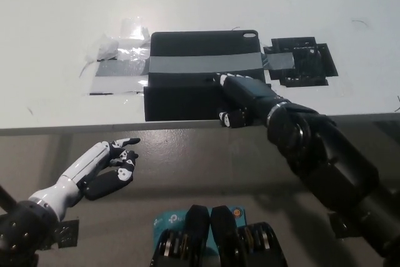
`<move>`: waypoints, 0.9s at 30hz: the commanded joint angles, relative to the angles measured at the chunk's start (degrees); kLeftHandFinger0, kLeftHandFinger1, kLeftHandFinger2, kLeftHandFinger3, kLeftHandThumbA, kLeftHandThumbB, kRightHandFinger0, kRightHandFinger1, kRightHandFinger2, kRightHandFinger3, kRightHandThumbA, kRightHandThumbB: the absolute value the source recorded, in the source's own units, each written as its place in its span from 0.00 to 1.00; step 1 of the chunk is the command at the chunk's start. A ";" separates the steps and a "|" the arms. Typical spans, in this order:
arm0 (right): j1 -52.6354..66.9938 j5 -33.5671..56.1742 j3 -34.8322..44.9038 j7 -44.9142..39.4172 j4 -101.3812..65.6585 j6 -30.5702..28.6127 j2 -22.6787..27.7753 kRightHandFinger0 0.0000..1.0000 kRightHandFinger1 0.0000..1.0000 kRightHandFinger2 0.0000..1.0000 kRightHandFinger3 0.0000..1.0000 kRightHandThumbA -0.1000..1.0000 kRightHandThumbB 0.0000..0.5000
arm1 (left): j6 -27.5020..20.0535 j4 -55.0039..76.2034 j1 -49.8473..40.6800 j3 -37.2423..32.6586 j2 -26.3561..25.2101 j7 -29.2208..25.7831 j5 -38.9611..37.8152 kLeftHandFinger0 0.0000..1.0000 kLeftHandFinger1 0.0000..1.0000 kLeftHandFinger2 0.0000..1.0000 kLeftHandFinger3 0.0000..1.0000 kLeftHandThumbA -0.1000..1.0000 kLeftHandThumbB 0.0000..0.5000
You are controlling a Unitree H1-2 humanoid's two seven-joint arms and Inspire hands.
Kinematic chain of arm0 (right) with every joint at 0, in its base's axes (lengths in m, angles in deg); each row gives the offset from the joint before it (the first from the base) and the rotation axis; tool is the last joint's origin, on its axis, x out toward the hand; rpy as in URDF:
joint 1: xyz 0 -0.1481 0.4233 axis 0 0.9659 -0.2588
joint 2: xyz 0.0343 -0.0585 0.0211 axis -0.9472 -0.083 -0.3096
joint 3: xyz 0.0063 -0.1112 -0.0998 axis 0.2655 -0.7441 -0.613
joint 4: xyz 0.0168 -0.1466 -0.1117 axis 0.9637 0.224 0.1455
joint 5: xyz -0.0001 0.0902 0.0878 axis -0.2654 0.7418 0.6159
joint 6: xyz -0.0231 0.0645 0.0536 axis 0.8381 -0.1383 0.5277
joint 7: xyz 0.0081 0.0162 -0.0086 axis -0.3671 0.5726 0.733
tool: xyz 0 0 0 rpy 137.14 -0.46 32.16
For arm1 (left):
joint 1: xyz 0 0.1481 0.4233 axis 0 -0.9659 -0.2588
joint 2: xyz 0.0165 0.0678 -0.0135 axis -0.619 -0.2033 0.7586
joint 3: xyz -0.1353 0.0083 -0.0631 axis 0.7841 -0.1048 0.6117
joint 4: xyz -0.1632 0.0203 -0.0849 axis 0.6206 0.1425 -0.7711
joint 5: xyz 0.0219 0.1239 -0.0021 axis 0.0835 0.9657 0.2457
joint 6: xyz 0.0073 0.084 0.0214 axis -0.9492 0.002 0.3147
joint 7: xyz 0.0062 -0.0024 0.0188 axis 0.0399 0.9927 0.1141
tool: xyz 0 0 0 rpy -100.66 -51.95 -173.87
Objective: The robot uses its right hand to pull the cover of a folded tablet cover kept in the middle of the desk
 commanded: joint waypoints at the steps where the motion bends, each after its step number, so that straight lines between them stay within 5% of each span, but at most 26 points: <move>1: -5.83 -3.18 -1.93 -0.54 5.88 -3.53 -1.33 1.00 1.00 1.00 1.00 0.51 1.00 | 0.70 1.43 1.39 0.39 -0.82 1.33 0.72 0.82 0.85 0.99 1.00 1.00 0.13; 12: -4.44 -5.71 -2.54 2.14 7.29 -3.63 -2.62 1.00 1.00 1.00 1.00 0.60 1.00 | 0.70 1.27 2.68 1.01 -1.58 2.74 0.93 0.83 0.87 1.00 1.00 1.00 0.17; 27: 7.00 -9.05 -0.58 0.98 -14.74 0.33 -0.53 1.00 1.00 1.00 1.00 0.64 1.00 | 0.70 1.14 3.16 1.64 -1.21 3.28 1.76 0.82 0.86 0.99 1.00 1.00 0.13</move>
